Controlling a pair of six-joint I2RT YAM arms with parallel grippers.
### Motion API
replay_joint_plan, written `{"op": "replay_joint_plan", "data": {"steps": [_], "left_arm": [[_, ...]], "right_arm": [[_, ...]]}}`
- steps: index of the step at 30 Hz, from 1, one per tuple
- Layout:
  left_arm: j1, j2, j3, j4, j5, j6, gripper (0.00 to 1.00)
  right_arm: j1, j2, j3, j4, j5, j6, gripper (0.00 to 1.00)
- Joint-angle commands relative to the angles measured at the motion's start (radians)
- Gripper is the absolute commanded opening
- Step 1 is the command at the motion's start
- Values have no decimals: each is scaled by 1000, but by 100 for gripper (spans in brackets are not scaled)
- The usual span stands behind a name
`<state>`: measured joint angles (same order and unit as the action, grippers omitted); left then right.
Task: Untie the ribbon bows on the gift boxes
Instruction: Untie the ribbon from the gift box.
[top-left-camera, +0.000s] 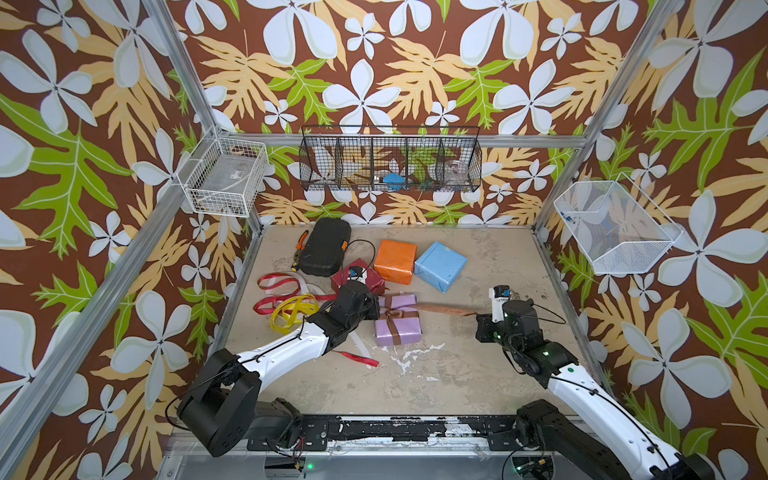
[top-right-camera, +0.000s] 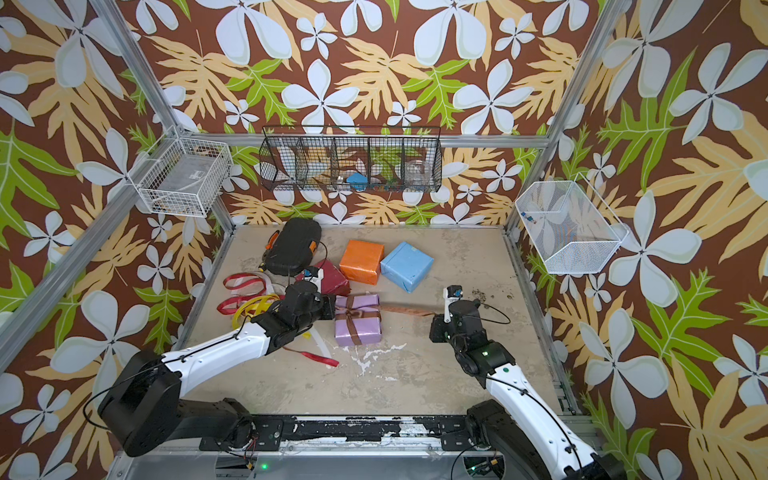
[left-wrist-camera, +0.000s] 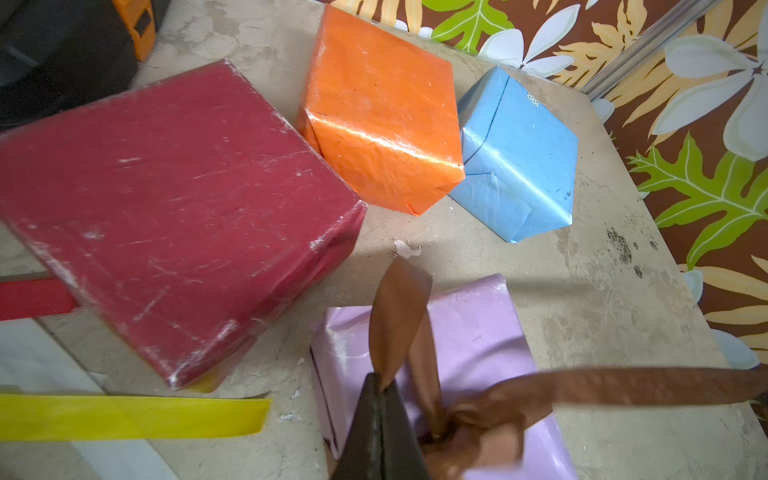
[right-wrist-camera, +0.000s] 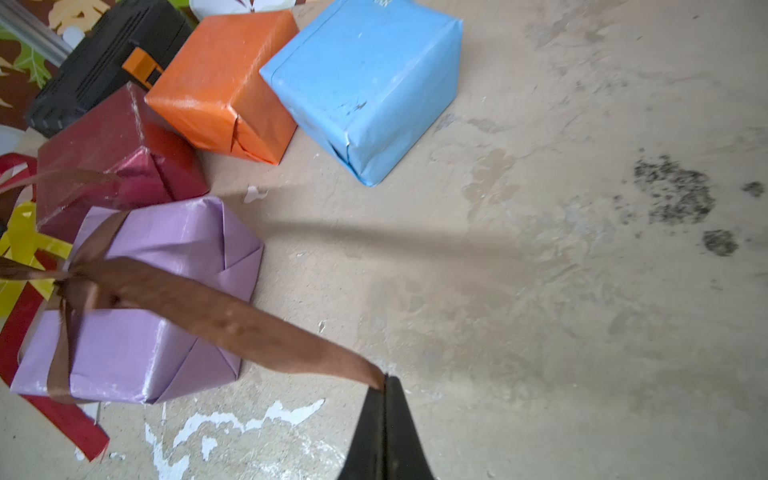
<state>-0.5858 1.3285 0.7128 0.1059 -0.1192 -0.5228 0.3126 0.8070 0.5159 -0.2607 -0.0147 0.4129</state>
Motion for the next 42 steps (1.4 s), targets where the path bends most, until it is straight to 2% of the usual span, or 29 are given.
{"op": "replay_joint_plan", "data": {"steps": [1, 6, 10, 11, 12, 14, 15, 17, 19, 21, 23, 24, 26, 28, 31, 36, 42], "left_arm": [[47, -40, -20, 7, 22, -14, 0], [106, -100, -45, -12, 28, -3, 0], [140, -126, -72, -20, 25, -15, 0], [145, -131, -78, -23, 25, -21, 3], [149, -138, -85, -24, 25, -24, 23], [149, -151, -91, -45, 0, -35, 78], [149, -160, -93, -63, -21, -41, 99], [149, -185, -104, -87, -52, -55, 100], [149, -211, -117, -86, -32, -48, 100], [149, -219, -124, -77, 36, -45, 100], [149, -216, -137, -45, 164, -45, 100], [146, -209, -150, -21, 220, -64, 98], [137, -196, -186, 42, 318, -101, 87], [111, -182, -225, 101, 361, -124, 75], [72, -158, -256, 139, 354, -121, 70], [60, -107, -273, 210, 371, -115, 69], [58, -70, -269, 238, 342, -97, 69]], "right_arm": [[-40, -38, -4, 8, 8, 4, 0], [-74, -31, -7, 23, -35, -2, 0], [-76, 21, -1, 53, -123, -13, 0], [-75, 34, 6, 55, -146, -24, 1], [-75, 58, 23, 37, -164, -37, 28], [-74, 97, 64, 7, -186, -65, 84], [-73, 114, 84, -6, -193, -78, 100], [-68, 124, 115, -15, -212, -91, 100], [-39, 124, 128, 11, -255, -97, 100], [12, 142, 140, 35, -296, -92, 100], [81, 183, 150, 75, -352, -89, 97], [117, 213, 155, 108, -397, -84, 89], [167, 279, 161, 171, -481, -66, 69], [212, 355, 173, 231, -539, -35, 49], [274, 455, 197, 302, -573, -15, 34], [315, 592, 236, 402, -637, 28, 29], [325, 707, 259, 466, -632, 67, 31]]}}
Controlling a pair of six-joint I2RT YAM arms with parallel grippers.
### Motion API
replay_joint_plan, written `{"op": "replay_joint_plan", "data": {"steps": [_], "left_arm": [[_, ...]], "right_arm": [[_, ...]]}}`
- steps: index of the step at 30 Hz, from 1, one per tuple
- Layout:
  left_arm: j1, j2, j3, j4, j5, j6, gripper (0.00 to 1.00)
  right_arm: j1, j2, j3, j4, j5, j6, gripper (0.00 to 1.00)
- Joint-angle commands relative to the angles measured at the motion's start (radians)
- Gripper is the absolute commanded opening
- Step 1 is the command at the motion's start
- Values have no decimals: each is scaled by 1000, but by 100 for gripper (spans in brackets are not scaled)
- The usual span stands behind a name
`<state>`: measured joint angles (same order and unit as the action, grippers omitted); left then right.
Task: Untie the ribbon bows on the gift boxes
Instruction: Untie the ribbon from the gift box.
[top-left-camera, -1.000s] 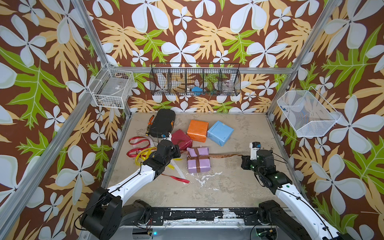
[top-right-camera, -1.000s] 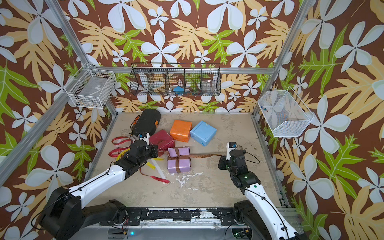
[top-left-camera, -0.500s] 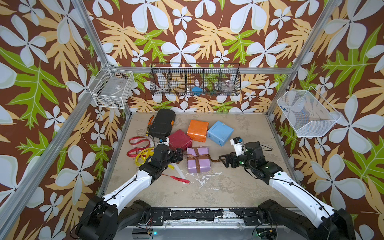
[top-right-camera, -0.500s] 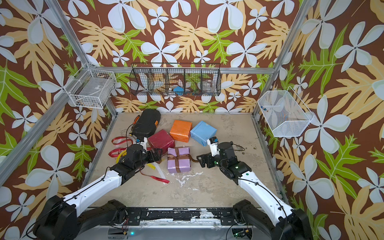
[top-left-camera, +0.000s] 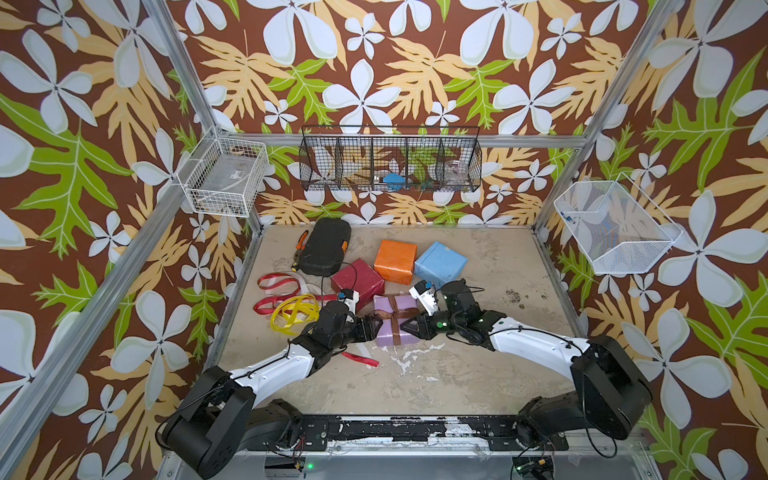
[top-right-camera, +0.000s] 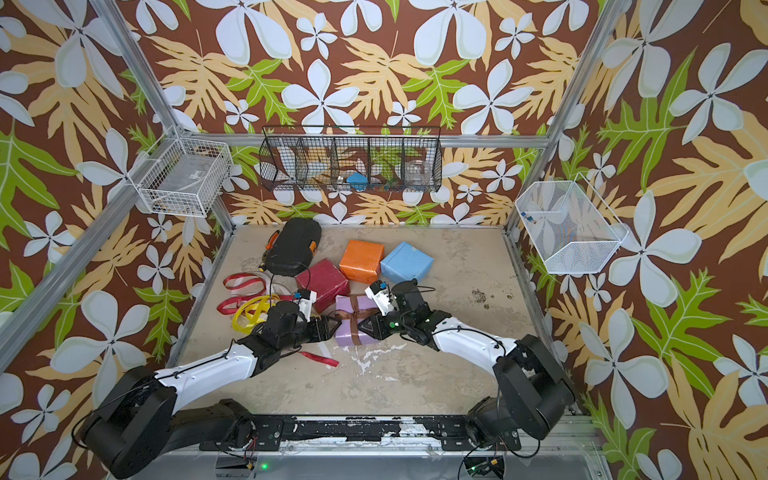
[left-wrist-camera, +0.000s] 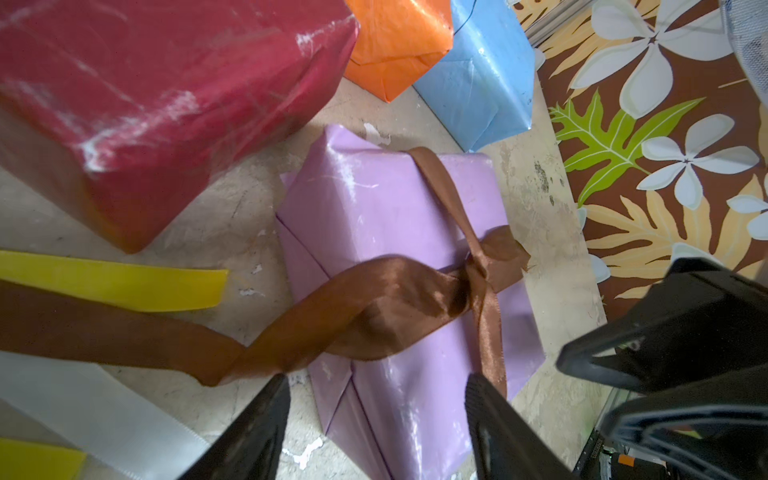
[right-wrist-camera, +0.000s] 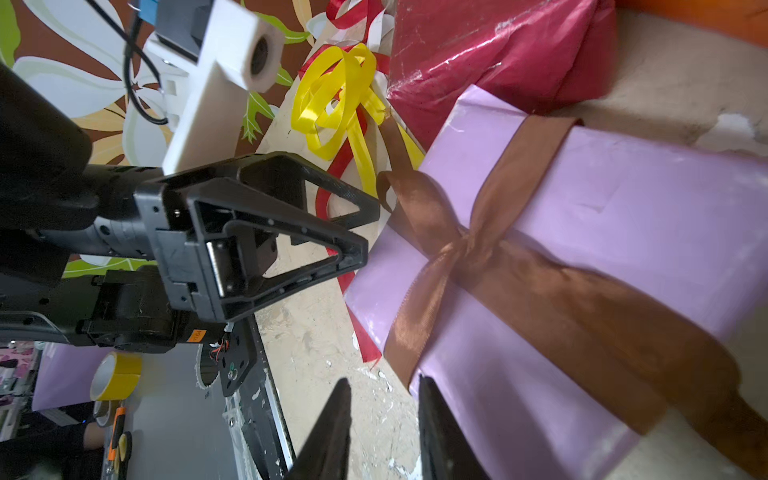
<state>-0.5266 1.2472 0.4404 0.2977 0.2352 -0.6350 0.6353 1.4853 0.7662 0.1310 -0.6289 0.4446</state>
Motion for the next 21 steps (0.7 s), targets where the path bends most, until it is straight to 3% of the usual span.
{"op": "replay_joint_plan", "data": {"steps": [1, 7, 21], "left_arm": [[-1, 18, 1, 50, -14, 18, 68], [-1, 70, -26, 98, -12, 15, 62], [-2, 96, -38, 118, 19, 12, 59]], "right_arm": [[4, 43, 10, 87, -22, 43, 30], [8, 118, 28, 134, -7, 67, 33], [12, 251, 19, 575, -219, 303, 37]]}}
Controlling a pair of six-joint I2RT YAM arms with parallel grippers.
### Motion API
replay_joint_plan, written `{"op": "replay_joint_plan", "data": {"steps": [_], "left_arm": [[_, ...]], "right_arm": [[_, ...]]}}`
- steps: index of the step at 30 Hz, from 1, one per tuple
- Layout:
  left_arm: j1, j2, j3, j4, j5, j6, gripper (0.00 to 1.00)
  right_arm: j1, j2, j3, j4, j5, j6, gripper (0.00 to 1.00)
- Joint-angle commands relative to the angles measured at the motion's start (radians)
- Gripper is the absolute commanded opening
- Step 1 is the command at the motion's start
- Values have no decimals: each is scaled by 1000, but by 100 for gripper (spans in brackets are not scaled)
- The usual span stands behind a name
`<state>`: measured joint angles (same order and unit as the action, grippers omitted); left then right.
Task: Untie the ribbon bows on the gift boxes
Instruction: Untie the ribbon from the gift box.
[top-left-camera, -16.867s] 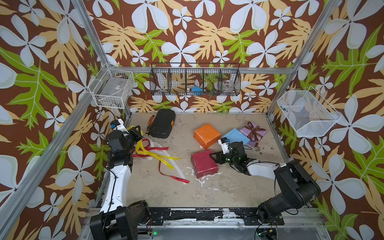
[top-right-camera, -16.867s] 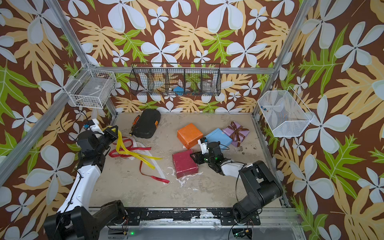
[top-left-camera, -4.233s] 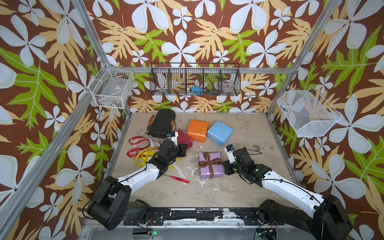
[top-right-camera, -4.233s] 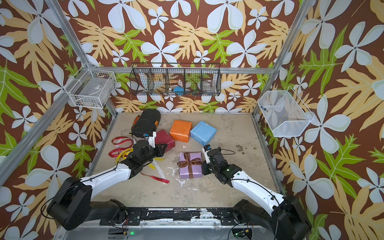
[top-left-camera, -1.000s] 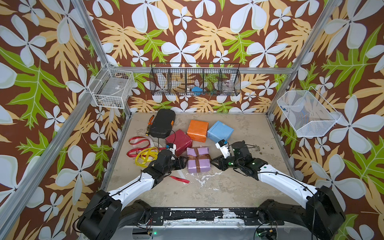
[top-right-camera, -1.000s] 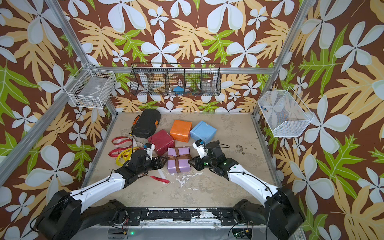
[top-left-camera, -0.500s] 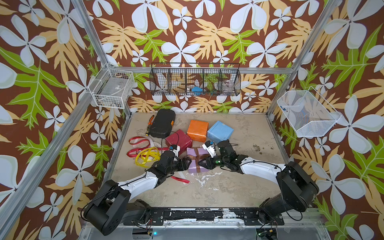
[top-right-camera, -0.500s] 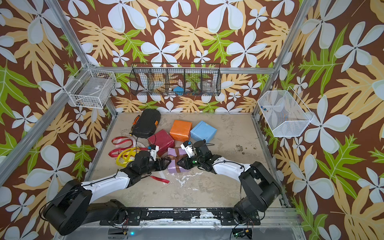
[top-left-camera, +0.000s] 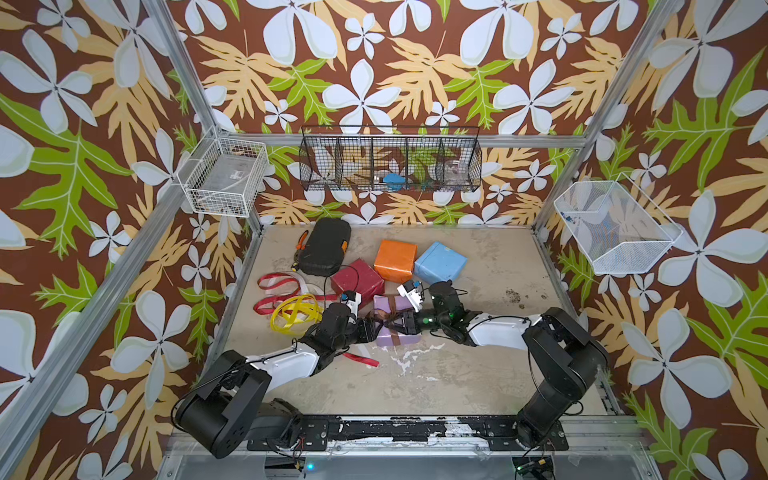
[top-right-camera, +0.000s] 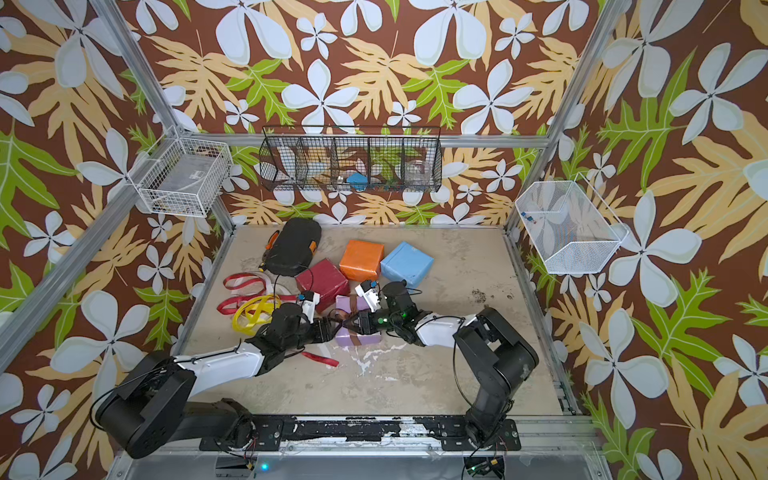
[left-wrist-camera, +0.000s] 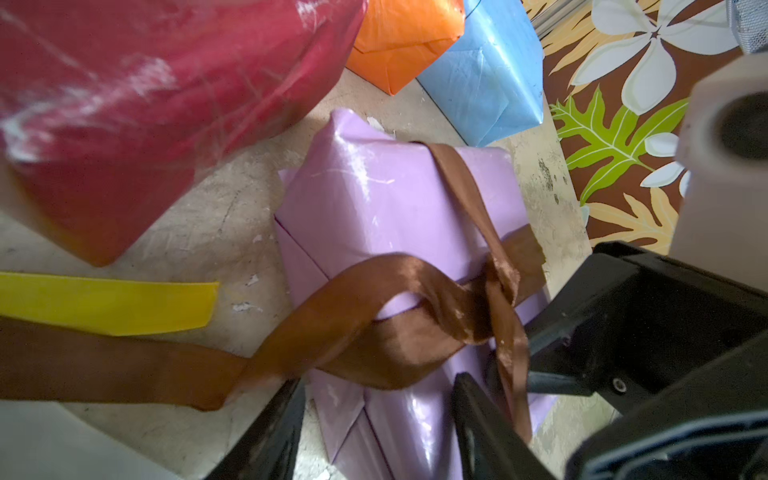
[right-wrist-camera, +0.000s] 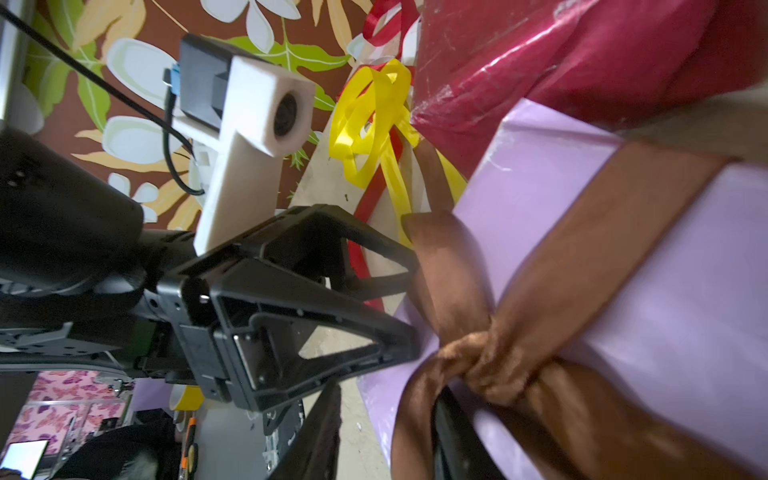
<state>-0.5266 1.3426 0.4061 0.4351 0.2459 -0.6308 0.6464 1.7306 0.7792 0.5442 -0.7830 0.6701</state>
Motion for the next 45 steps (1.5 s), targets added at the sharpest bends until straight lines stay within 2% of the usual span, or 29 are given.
{"op": "replay_joint_plan", "data": {"steps": [1, 6, 13, 18, 23, 26, 30, 33, 35, 38, 40, 44, 45], "left_arm": [[-2, 3, -6, -20, 10, 9, 59], [-1, 8, -13, -18, 15, 8, 59], [-1, 3, -15, -26, 9, 14, 59], [-2, 20, -7, -24, 18, 13, 59], [-2, 18, -5, -32, 15, 13, 61], [-1, 5, -1, -42, 6, 17, 63], [-1, -17, 10, -59, -4, 21, 65], [-1, -33, 29, -80, -8, 31, 67], [-1, -44, 39, -94, -11, 36, 69], [-1, -60, 45, -91, -14, 26, 73], [-1, -66, 50, -90, -14, 25, 75], [-1, -68, 56, -93, -22, 22, 77], [-1, -68, 56, -92, -25, 20, 77]], "right_arm": [[1, 3, 6, 190, -68, 92, 37], [1, -29, 20, 306, -84, 147, 38], [0, -72, 71, 534, -137, 311, 38], [-1, -140, 126, 510, -162, 328, 38], [-2, -268, 106, 395, -135, 260, 37], [-5, -368, 48, 296, -82, 204, 21], [-36, -531, -51, 90, 29, 103, 8], [-63, -693, -104, -207, 184, -10, 7], [-63, -801, -122, -437, 395, -92, 6], [-63, -915, -189, -632, 617, -133, 13], [-65, -943, -240, -700, 674, -131, 21], [-65, -881, -293, -793, 727, -114, 68], [-65, -855, -287, -822, 753, -114, 73]]}}
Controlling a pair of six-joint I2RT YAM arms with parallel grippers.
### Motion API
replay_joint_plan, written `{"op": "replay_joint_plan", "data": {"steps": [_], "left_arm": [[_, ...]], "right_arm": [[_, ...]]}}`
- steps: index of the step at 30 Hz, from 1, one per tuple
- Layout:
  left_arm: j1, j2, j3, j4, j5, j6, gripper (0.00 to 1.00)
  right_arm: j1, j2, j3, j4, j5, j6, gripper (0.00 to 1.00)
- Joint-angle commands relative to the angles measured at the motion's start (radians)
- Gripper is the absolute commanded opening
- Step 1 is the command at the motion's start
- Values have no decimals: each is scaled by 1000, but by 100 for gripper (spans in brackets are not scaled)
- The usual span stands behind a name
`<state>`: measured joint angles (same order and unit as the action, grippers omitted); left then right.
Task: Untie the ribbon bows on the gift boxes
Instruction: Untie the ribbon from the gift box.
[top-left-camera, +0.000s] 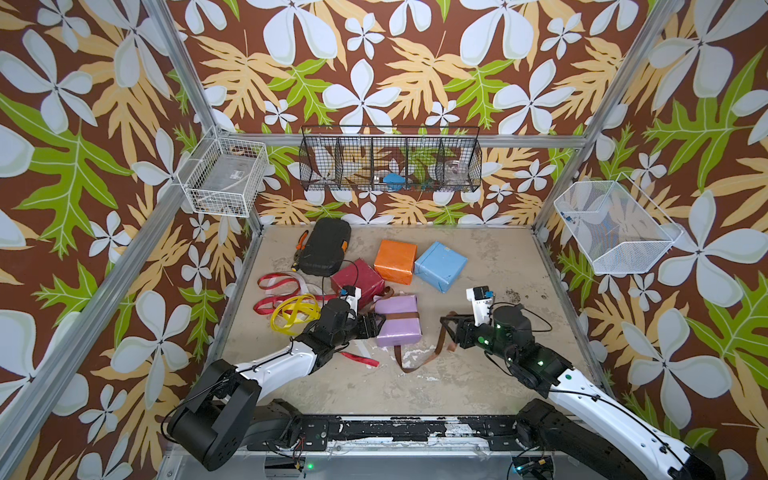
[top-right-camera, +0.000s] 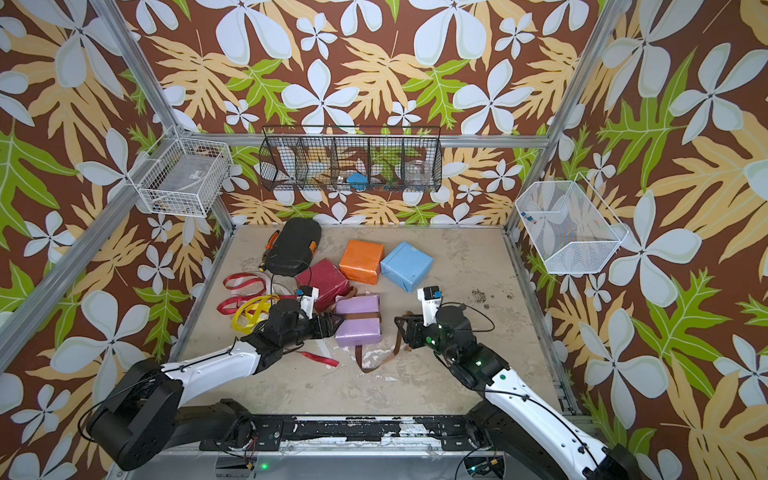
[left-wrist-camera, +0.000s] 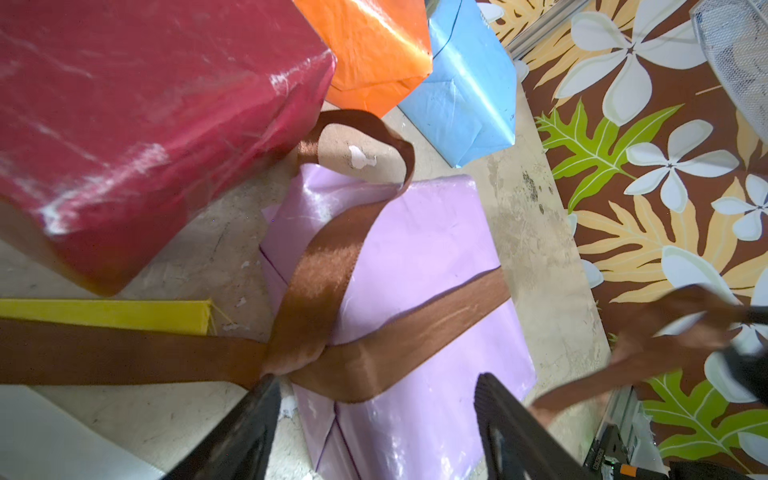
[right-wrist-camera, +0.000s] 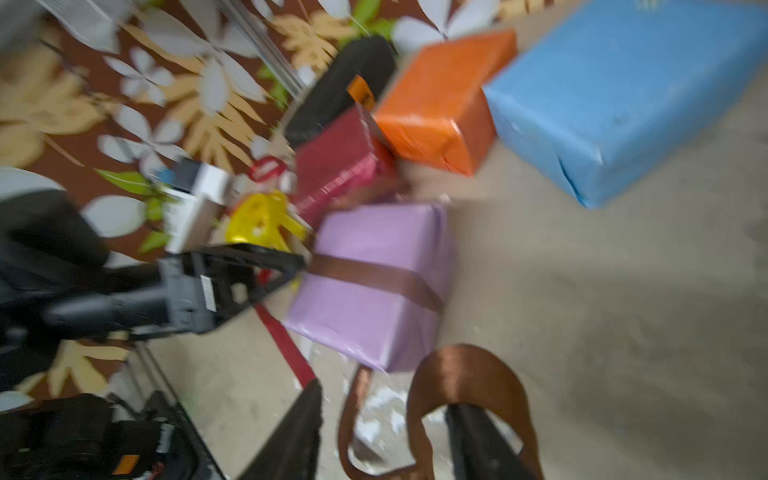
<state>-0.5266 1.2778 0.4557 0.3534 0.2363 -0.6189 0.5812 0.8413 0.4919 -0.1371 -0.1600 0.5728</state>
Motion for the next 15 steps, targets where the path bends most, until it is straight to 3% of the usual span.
{"op": "replay_joint_plan", "data": {"steps": [1, 5, 9, 12, 15], "left_arm": [[-1, -2, 5, -7, -19, 6, 77], [-2, 13, 40, 5, -22, 6, 79], [-2, 46, 143, -8, 1, 40, 81], [-1, 93, 226, -5, 26, 57, 83], [0, 161, 298, -5, 35, 82, 85]], "right_arm": [[1, 70, 15, -172, 152, -24, 80], [2, 186, 111, -297, 233, -94, 93], [6, 249, 173, -333, 223, -126, 100], [9, 323, 218, -383, 160, -186, 100], [56, 389, 309, -503, 243, -192, 100]]}}
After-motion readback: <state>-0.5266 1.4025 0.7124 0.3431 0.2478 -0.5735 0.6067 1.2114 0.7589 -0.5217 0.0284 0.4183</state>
